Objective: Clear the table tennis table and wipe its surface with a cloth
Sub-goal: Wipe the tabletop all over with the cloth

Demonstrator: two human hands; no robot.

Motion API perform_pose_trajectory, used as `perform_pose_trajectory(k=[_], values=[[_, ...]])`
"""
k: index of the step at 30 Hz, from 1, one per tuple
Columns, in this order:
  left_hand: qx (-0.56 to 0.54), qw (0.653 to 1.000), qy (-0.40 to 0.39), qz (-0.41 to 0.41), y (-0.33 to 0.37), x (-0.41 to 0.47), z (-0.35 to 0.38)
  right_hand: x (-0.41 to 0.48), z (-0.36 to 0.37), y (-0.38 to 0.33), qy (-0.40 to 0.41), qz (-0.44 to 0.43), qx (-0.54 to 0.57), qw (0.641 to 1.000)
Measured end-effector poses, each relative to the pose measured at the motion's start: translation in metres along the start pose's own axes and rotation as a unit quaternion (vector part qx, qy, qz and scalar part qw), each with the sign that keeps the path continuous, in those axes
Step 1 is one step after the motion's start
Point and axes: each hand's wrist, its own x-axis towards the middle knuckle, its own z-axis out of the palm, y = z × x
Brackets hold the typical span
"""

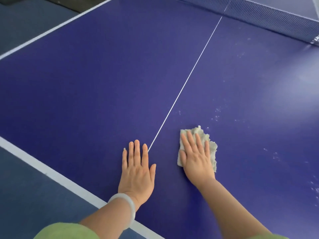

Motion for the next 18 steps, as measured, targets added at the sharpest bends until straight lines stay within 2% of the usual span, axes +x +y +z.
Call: perform_pose_trajectory(k=[2, 3, 4, 6, 8, 13, 16, 18], values=[[0.005, 1.0, 0.002, 0.003, -0.001, -0.001, 0.002, -0.001, -0.002, 0.02, 0.011, 0.163, 0.018, 0.986], [0.004, 1.0, 0.0, 0.002, -0.002, -0.002, 0.003, -0.005, -0.002, 0.02, 0.011, 0.223, 0.033, 0.974], [0.002, 1.0, -0.003, 0.0, -0.002, -0.002, 0.003, -0.008, 0.0, 0.014, 0.012, 0.246, 0.038, 0.968], [0.0, 1.0, -0.006, -0.004, -0.002, -0.002, 0.002, -0.011, 0.006, -0.011, 0.024, 0.209, 0.019, 0.977], [0.004, 1.0, -0.004, -0.004, -0.001, -0.002, 0.003, 0.001, 0.009, -0.036, 0.018, 0.128, 0.009, 0.992], [0.003, 1.0, -0.006, -0.004, -0.001, -0.002, 0.002, 0.08, 0.002, -0.07, -0.003, -0.029, -0.016, 0.999], [-0.004, 1.0, -0.003, -0.006, 0.0, -0.001, 0.001, 0.123, -0.005, -0.071, -0.023, -0.077, -0.043, 0.996], [-0.005, 1.0, -0.004, -0.004, 0.0, 0.0, 0.001, 0.133, -0.005, -0.065, -0.034, -0.06, -0.019, 0.997]])
